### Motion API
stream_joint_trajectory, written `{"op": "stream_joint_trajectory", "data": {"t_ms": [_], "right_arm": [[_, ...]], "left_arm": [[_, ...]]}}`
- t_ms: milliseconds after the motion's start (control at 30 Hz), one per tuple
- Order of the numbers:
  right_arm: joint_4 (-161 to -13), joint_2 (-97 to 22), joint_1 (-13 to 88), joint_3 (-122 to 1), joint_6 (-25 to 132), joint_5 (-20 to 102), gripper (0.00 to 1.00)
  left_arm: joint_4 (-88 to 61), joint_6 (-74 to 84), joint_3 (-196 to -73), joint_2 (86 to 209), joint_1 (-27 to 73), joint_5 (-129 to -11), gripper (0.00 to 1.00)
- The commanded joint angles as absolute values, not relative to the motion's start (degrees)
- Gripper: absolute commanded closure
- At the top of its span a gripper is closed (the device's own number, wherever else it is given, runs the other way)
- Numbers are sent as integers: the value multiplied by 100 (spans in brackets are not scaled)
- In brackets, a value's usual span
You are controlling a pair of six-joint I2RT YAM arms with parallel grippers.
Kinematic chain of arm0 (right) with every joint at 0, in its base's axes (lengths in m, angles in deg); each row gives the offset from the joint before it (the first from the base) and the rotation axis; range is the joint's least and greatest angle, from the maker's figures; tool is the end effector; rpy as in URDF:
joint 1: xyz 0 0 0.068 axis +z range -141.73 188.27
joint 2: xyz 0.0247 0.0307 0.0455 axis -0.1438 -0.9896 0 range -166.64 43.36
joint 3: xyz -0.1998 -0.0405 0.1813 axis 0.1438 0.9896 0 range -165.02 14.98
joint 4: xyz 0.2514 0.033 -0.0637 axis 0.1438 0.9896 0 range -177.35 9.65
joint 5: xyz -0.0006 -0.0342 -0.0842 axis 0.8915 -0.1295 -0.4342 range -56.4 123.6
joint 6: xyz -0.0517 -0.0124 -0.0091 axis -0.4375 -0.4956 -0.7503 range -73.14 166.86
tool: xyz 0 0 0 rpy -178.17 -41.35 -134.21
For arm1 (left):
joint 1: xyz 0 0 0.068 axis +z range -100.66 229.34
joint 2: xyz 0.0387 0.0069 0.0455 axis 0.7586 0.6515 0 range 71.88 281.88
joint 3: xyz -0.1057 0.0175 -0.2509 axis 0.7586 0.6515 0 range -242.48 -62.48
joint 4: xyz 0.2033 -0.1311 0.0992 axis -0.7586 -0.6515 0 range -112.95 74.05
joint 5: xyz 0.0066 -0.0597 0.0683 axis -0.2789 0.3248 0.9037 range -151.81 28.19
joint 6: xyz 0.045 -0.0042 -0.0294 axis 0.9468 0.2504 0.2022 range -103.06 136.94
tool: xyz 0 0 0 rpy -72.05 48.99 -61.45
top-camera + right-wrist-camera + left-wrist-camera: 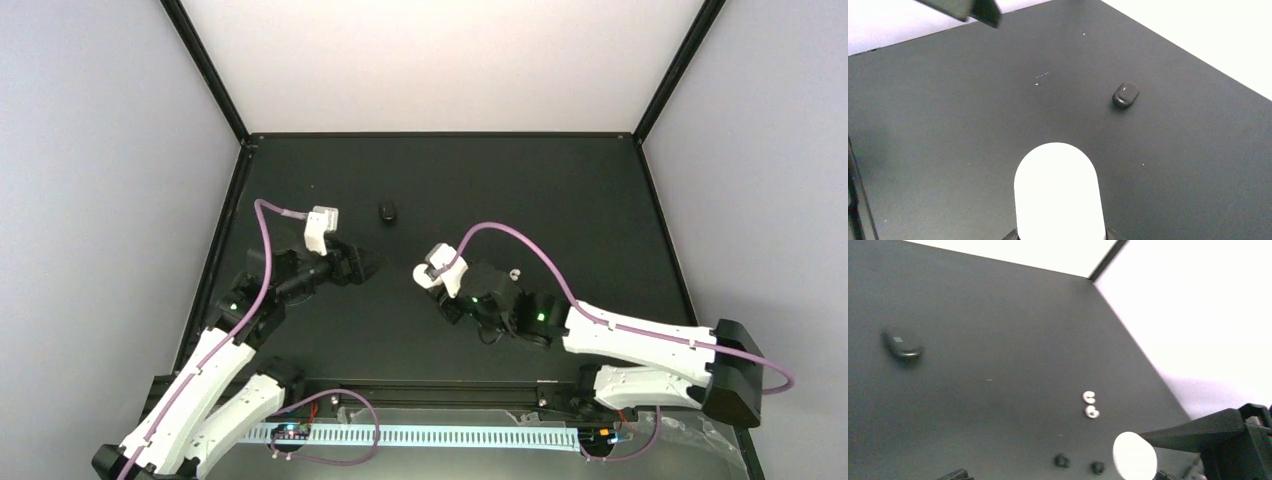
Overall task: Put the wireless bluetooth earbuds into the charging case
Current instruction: Pick up the charging case at the center of the board.
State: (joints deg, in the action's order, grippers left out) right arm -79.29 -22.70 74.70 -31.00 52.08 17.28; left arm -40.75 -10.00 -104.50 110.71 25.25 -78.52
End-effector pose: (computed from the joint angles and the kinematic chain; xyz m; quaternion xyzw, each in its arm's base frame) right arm 0.1127 0.2333 0.2759 -0.3696 0.7680 0.1991 0.4837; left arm 0.1384 -0.0731 0.3128 0.0613 0.8201 -0.3480 0.4500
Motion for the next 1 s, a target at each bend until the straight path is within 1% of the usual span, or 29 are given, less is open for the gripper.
{"op": "stream_joint_trajectory", "data": {"t_ms": [0, 167, 400, 800, 967], "right_arm": [[-7923, -1704, 7718, -2860, 4726, 1180, 61], [-7917, -1387, 7883, -2783, 4486, 867, 61], [-7934, -1319, 8094, -2792, 4253, 470, 61], [-8142, -1225, 8268, -2684, 4196, 286, 61], [-8198, -1214, 8288, -2677, 4174, 265, 61]], "left_arm": [[-3037, -1448, -10327, 11310, 2415, -9216, 2], [-2652, -1692, -10274, 11647, 2058, -9456, 3], [-2415, -1838, -10343, 12048, 1487, -9356, 6], [-1970, -2154, -10470, 12662, 1049, -9483, 16], [-1810, -2230, -10477, 12788, 995, -9584, 22]]}}
